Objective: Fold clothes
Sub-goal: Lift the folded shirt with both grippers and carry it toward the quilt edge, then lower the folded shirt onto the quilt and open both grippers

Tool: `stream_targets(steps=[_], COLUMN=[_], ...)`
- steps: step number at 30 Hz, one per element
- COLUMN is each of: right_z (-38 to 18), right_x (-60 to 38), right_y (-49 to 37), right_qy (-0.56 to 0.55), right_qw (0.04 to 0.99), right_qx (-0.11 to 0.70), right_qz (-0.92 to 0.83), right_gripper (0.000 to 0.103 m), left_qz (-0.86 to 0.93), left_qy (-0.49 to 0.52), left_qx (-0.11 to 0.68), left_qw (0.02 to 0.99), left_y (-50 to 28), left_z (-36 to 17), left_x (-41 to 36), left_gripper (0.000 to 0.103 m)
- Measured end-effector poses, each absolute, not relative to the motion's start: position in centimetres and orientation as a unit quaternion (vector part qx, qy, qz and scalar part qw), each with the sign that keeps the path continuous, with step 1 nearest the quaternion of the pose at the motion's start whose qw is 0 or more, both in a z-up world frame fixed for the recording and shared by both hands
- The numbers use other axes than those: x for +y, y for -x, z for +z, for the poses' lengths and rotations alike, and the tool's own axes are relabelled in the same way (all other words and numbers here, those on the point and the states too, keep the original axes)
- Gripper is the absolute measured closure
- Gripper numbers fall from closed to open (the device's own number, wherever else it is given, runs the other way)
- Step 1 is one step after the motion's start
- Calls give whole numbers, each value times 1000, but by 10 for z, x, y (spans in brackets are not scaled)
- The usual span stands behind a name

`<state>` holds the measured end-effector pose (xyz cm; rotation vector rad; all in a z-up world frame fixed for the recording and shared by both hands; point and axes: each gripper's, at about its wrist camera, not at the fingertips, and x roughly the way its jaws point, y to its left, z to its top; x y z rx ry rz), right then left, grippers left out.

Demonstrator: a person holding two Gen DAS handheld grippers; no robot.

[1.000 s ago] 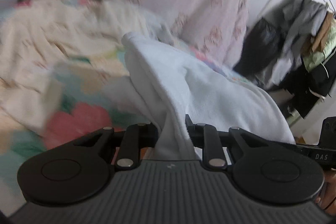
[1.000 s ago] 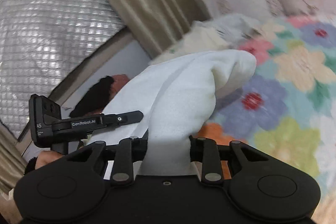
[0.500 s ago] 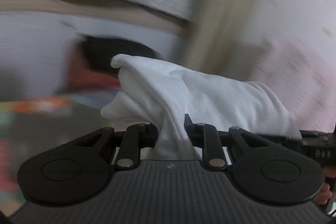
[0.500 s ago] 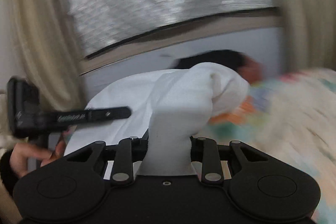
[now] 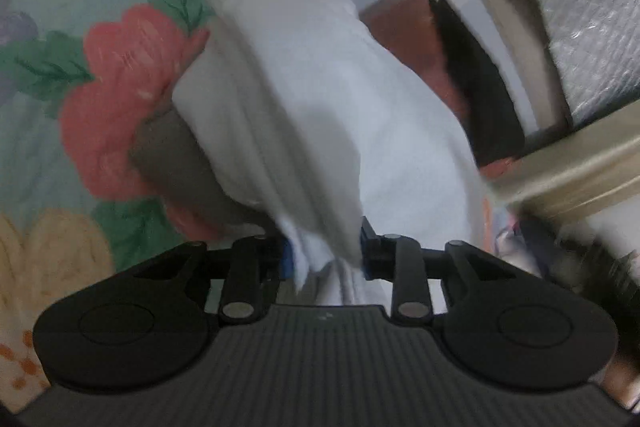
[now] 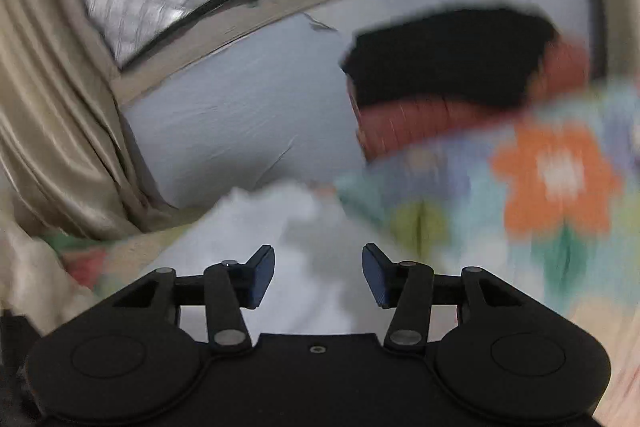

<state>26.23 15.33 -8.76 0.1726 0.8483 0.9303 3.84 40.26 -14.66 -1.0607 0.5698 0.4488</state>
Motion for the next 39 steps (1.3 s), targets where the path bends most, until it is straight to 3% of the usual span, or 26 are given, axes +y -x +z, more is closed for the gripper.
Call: stream_targets(steps=[4, 9, 11, 13, 16, 17, 18, 19, 22, 26, 30, 34, 39], right_z=[-123, -180, -198, -211, -208, -199, -186, -172, -122, -64, -66, -110, -101], right_x=[96, 86, 96, 107, 124, 130, 135, 140, 156, 173, 192, 192, 154], right_y=[-247, -253, -254, -254, -254, -255, -252, -249, -234, -234, -272, -291, -260], right_qy=[-205, -315, -341, -358, -358, -338, -305, -272, -155, -77, -69, -63, -84], right_qw=[780, 707, 691, 683, 692, 705, 727, 747, 806, 829, 816, 816, 872], right_qx=[437, 508, 519, 520, 499, 487, 467, 446, 364, 278, 332, 440, 373], right_qz=[398, 379, 369, 368, 381, 389, 401, 411, 440, 478, 467, 369, 305], right_gripper=[35, 32, 25, 24, 26, 37, 45, 65, 70, 71, 67, 49, 45], left_qz=[183, 252, 269, 260, 208, 193, 185, 184, 191, 240, 292, 291, 317], left_qy=[477, 450, 438, 448, 443, 426, 408, 388, 321, 246, 221, 237, 242], left_qx=[249, 196, 203, 227, 281, 293, 299, 299, 260, 210, 236, 279, 260], left_qw=[823, 834, 833, 825, 826, 834, 843, 852, 891, 915, 900, 884, 879], left_y=[-23, 1, 3, -11, -43, -51, -56, -59, -48, -19, -28, -35, -5], left_z=[-119, -105, -107, -122, -147, -154, -154, -147, -114, -89, -109, -126, -70], left_x=[421, 454, 468, 485, 506, 509, 510, 507, 481, 424, 405, 422, 422], left_gripper=[67, 52, 46, 38, 40, 47, 68, 76, 80, 80, 68, 53, 55])
